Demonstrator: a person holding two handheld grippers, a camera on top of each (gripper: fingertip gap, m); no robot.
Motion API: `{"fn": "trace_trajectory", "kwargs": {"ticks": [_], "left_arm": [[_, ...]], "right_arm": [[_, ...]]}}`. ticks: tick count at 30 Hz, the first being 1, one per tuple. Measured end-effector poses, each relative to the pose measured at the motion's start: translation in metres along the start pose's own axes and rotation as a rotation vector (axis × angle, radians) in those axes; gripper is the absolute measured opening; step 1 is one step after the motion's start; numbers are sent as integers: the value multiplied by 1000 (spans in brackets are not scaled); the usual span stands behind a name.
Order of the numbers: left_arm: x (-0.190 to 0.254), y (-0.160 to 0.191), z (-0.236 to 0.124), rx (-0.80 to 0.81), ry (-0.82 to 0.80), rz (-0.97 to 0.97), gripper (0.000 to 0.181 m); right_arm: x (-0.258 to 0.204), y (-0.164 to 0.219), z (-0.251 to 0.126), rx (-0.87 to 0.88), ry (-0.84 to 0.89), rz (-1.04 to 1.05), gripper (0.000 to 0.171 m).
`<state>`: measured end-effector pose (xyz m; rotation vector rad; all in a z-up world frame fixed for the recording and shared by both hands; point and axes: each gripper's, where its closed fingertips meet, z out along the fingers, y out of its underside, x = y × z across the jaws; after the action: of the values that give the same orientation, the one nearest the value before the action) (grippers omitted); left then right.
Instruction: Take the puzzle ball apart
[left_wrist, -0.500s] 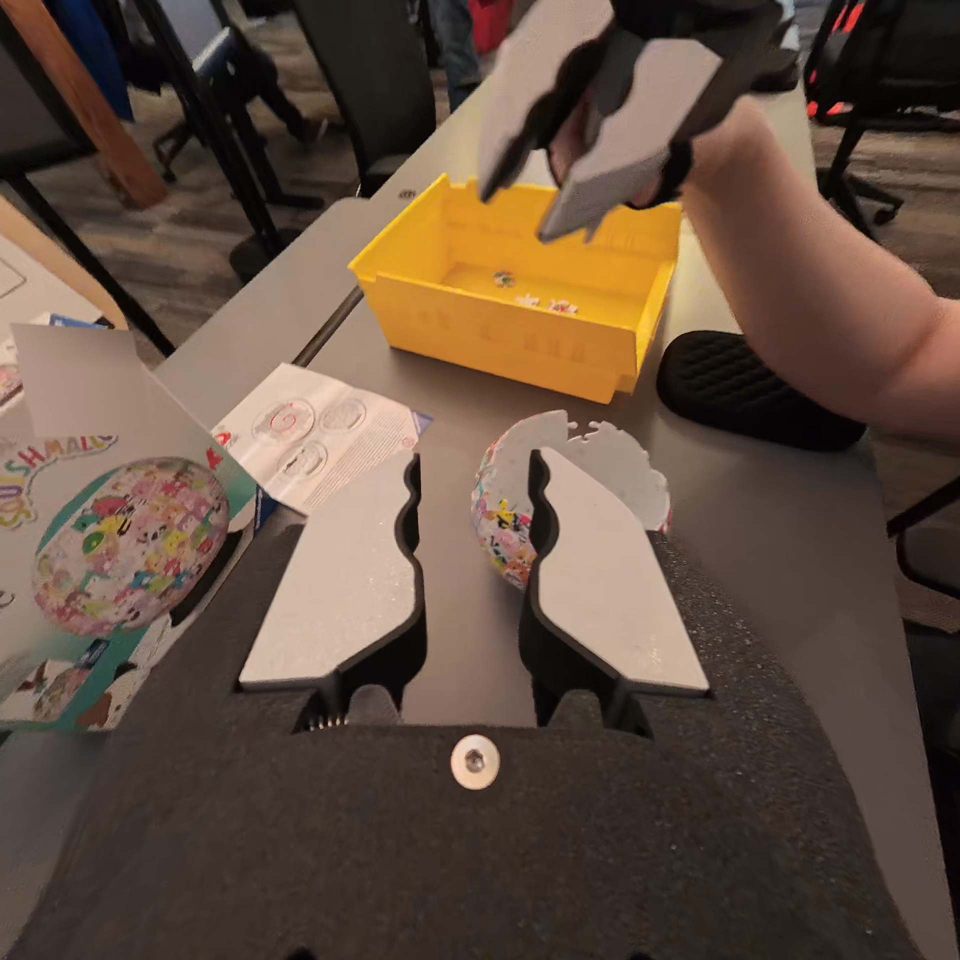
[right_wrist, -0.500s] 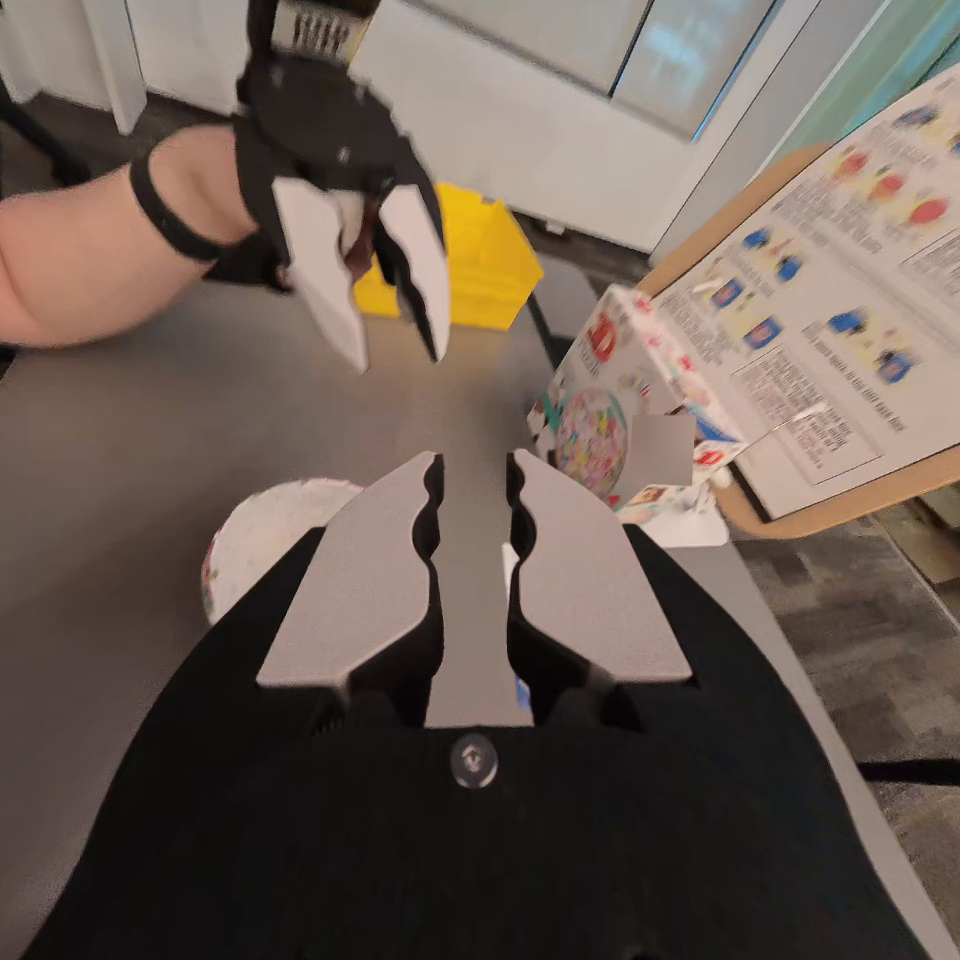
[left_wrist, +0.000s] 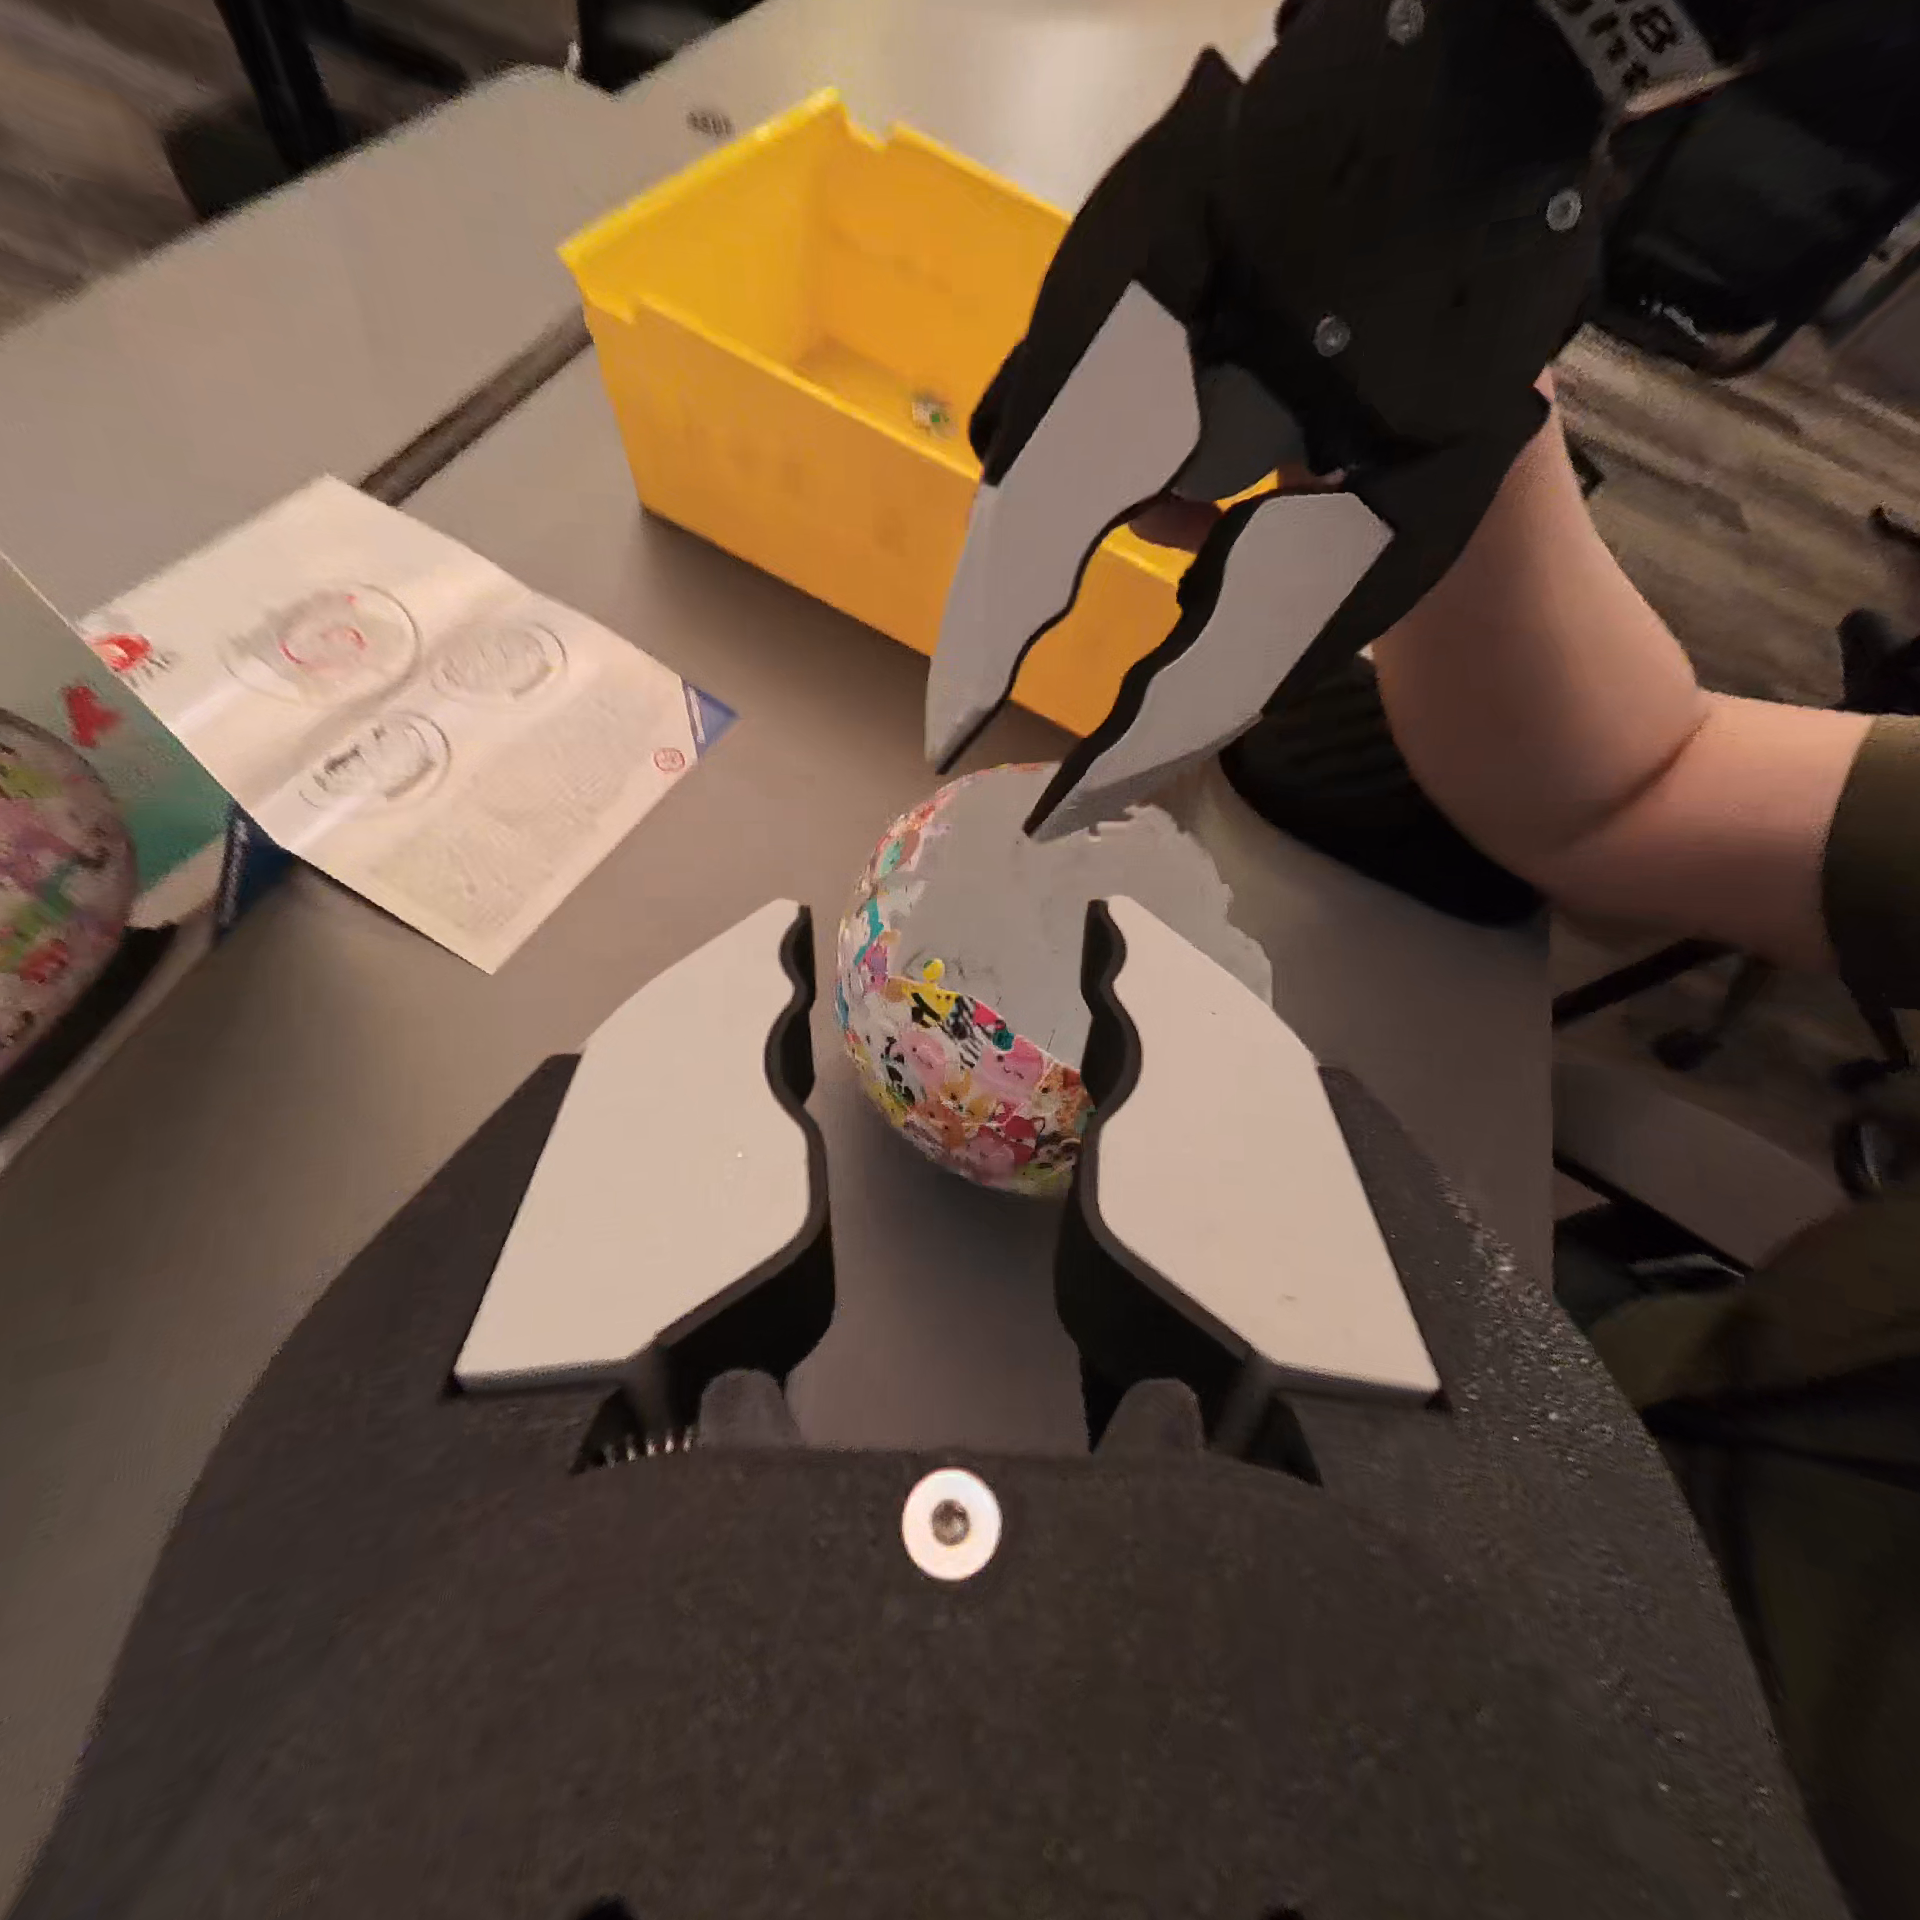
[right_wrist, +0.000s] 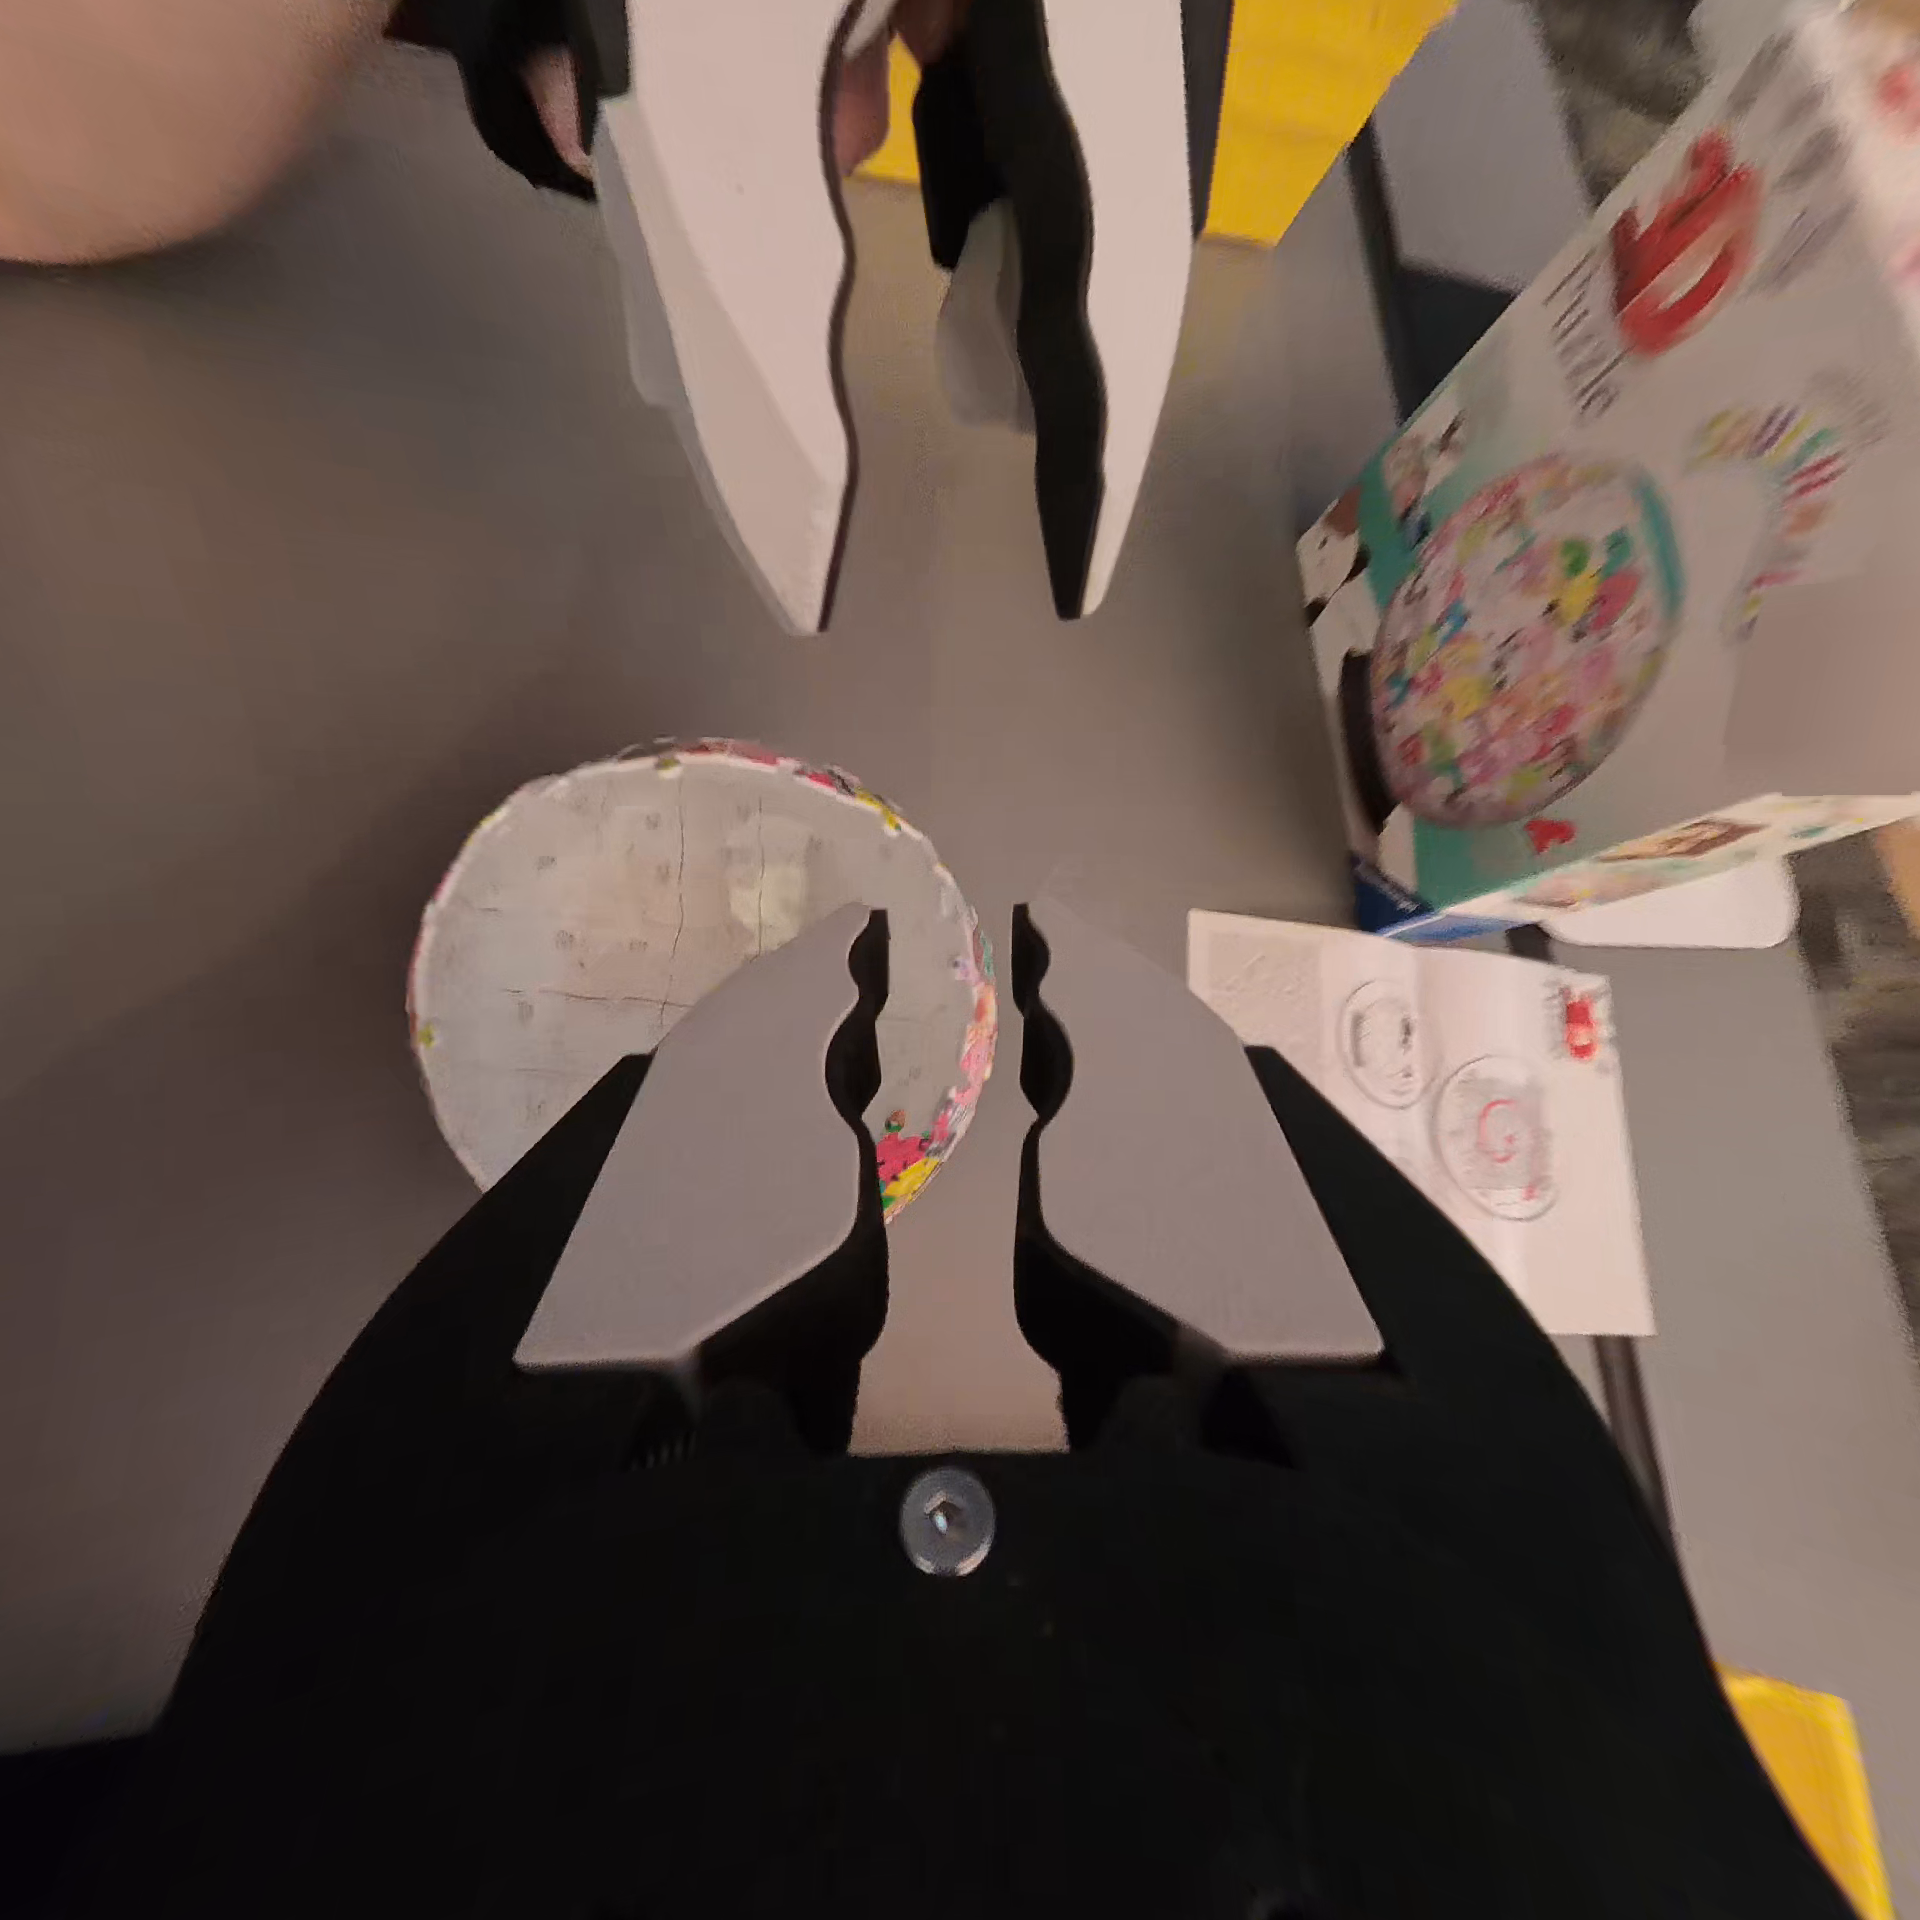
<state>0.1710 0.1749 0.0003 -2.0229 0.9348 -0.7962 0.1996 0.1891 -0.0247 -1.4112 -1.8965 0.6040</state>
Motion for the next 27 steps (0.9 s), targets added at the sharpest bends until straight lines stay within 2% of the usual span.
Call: {"fn": "trace_trajectory", "kwargs": {"ticks": [4, 8, 11, 18, 23, 27], "left_arm": [[0, 8, 16, -29, 41, -26, 50], [-13, 22, 35, -93, -8, -28, 51], [-14, 27, 46, -110, 12, -49, 49], [-15, 35, 56, -136, 45, -89, 39], [-15, 39, 57, -159, 44, -69, 27], [-13, 39, 59, -158, 60, -72, 25]], "right_arm": [[6, 13, 11, -34, -15, 66, 23], [5, 20, 17, -96, -23, 81, 21], [6, 25, 22, -145, -8, 90, 9], [17, 25, 21, -126, 11, 194, 5], [27, 29, 21, -86, -10, 380, 3], [31, 33, 21, -58, -51, 517, 3]]}}
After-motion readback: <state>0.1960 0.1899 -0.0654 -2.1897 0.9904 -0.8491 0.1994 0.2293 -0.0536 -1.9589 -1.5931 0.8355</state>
